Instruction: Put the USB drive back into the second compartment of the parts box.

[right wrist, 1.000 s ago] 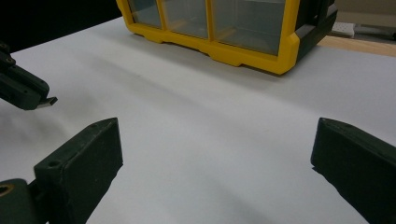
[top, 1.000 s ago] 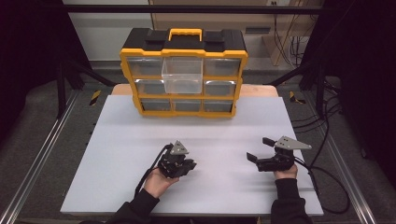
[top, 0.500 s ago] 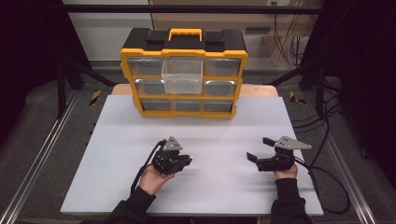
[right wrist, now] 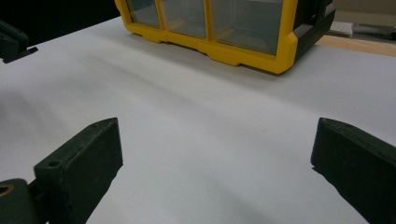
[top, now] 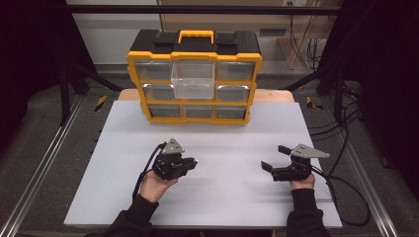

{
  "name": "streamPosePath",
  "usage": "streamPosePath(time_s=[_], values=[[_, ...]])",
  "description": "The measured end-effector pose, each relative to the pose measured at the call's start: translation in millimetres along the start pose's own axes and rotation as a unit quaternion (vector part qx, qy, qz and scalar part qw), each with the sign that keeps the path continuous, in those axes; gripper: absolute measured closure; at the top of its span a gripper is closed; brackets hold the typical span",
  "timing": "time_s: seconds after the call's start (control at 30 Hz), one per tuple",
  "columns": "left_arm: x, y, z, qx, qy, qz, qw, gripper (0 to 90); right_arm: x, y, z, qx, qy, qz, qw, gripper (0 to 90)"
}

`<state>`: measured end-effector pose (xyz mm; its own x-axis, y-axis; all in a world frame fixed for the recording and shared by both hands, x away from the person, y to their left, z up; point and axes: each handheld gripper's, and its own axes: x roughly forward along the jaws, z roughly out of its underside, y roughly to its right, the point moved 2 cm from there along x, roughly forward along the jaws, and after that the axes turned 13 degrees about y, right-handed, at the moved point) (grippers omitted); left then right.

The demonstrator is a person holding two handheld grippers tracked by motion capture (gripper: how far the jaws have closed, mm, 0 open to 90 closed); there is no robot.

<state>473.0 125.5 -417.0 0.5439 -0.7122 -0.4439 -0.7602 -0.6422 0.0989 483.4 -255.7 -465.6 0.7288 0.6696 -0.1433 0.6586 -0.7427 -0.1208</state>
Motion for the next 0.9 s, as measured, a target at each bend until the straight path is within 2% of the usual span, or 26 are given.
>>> streamPosePath(time_s=[0.33,0.67,0.9], values=[[-16.7,-5.8,-13.2,0.004,0.016,-0.004,0.9998,78.8,0.4,0.2,0.2,-0.002,0.000,0.001,1.0000,2.6],[-31.8,-15.4,-24.8,0.000,0.036,-0.008,0.9993,78.8,0.5,0.3,0.3,-0.002,0.000,0.001,1.0000,2.6],[-44.7,-21.9,-39.2,0.004,0.051,-0.015,0.9986,78.8,0.3,0.3,0.2,-0.003,0.000,0.001,1.0000,2.6]])
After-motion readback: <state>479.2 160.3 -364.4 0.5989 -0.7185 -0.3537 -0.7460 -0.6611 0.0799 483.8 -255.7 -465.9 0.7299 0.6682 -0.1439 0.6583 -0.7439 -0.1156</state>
